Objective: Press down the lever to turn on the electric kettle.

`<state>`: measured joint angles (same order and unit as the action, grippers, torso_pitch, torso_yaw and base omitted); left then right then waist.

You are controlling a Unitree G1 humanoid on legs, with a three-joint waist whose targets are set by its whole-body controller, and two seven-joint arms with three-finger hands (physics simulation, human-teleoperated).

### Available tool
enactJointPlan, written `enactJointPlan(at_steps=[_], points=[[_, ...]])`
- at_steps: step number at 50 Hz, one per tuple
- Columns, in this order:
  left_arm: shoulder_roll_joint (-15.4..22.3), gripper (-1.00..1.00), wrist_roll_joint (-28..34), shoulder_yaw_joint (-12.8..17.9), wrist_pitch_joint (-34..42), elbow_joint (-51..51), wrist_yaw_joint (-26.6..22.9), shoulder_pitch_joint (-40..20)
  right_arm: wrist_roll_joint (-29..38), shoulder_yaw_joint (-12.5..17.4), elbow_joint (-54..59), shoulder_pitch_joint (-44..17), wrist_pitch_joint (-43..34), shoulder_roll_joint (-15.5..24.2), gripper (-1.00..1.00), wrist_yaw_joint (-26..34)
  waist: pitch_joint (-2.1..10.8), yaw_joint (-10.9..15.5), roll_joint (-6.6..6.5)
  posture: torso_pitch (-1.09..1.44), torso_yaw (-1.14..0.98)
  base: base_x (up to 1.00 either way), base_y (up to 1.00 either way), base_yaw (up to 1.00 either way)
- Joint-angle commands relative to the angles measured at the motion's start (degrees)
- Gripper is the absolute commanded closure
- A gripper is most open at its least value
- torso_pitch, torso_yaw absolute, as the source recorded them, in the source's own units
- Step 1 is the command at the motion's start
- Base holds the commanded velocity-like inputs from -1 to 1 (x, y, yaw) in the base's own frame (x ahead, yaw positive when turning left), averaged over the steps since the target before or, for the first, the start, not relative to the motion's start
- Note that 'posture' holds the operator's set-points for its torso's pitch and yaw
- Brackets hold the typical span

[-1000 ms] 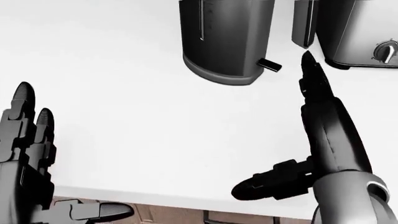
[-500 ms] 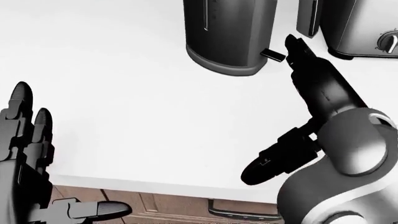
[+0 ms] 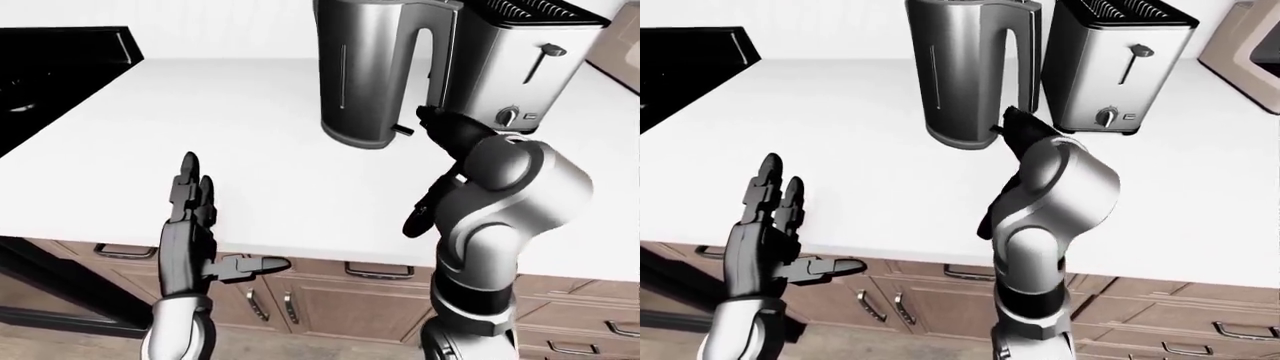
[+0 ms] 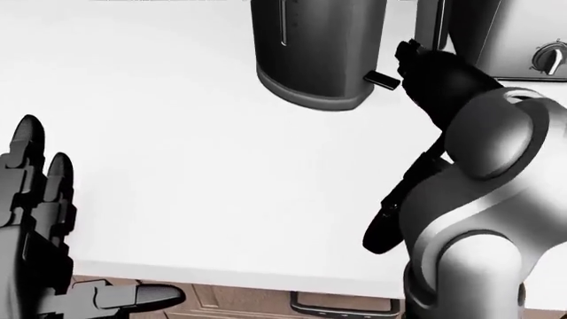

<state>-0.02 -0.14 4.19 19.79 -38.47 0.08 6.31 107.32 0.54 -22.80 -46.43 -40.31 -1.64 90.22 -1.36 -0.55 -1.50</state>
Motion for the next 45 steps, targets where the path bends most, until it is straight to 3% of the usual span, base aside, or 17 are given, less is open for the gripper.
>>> enactJointPlan(at_steps=[1,14,23,45], points=[[0.17,-1.0,-0.08,0.15,-1.7,-2.33,0.04,-0.75,-0.01,-0.64,-0.42,-1.89,0.98,-0.16,-1.0,-1.28,1.18,0.05,0.01,0.0,0.0,0.0,0.0,0.0],[0.16,-1.0,-0.36,0.36,-1.64,-2.33,-0.03,-0.78,-2.62,-0.88,6.38,-3.88,0.54,0.03,-1.0,-3.63,0.99,0.07,0.05,0.0,0.0,0.0,0.0,0.0],[0.17,-1.0,-0.53,0.47,-1.56,-2.35,0.04,-0.82,-1.45,-0.39,8.92,-5.17,0.14,1.6,-1.0,-1.29,0.82,0.09,0.14,0.0,0.0,0.0,0.0,0.0],[0.19,-1.0,-1.23,0.96,-1.19,-2.9,-0.04,-0.7,-3.01,-0.34,17.93,-8.19,-0.9,3.69,-1.0,-2.38,0.96,0.02,0.07,0.0,0.0,0.0,0.0,0.0]])
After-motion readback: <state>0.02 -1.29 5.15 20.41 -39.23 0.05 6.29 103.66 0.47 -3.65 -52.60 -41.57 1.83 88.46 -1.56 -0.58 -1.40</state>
